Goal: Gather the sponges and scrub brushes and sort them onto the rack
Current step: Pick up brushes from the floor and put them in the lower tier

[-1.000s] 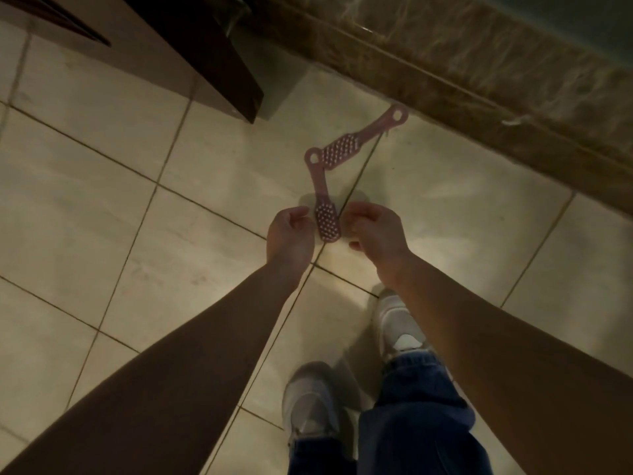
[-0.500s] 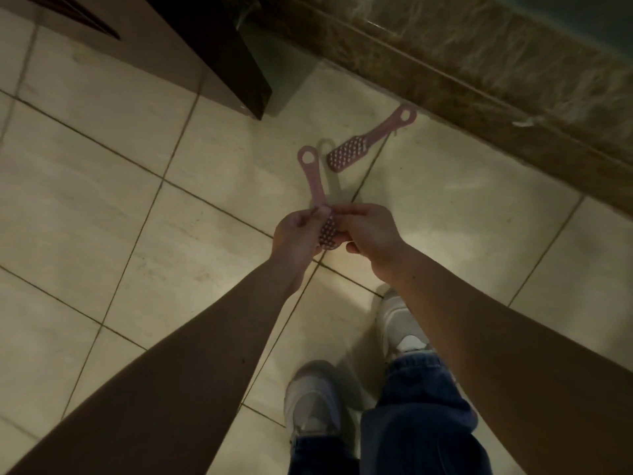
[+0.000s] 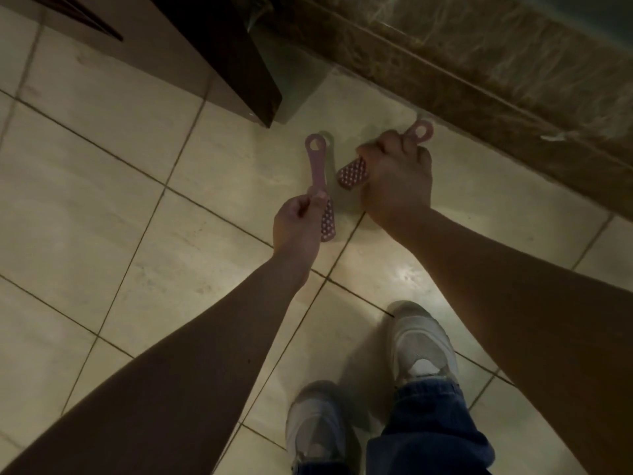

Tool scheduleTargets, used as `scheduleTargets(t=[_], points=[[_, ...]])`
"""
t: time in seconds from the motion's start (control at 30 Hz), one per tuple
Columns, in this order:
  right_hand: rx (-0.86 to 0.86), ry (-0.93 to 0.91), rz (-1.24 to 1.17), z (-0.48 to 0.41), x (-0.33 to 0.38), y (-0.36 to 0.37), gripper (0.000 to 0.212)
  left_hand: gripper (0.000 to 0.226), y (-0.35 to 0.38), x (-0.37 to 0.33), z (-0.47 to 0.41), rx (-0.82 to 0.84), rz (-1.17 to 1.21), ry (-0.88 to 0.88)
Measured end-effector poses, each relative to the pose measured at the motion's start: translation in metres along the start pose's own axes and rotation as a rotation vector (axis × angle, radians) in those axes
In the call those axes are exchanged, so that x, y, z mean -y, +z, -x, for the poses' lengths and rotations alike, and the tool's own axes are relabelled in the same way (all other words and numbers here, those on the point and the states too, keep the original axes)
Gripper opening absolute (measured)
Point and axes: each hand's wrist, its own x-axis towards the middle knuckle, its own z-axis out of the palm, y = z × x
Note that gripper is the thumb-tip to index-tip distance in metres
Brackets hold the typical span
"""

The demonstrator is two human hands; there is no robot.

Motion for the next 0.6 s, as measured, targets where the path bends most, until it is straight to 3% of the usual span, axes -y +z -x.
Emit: scheduleTargets(t=[0.13,0.3,0.43,0.6], points=[[0.018,-0.069,0.153,-0.006,0.002,-0.006,0.031,0.024,-0.001,0.003,-0.001,-0.028,0.030,-0.011],[0.053,-0.049,0.134,0.006,0.006,-0.011,0.032,0.017,-0.005,0.006,0.010,-0.015,0.083,-0.023],[0.117,0.083,-0.182,0.043,0.007,-0.019,0.026,0.010,-0.014,0.007,0.037,-0.039,0.032,-0.015],[0.175,0.265,-0.518,0.110,0.009,-0.057,0.022,0.024,-0.035,-0.009,0.098,-0.044,-0.052,0.011]])
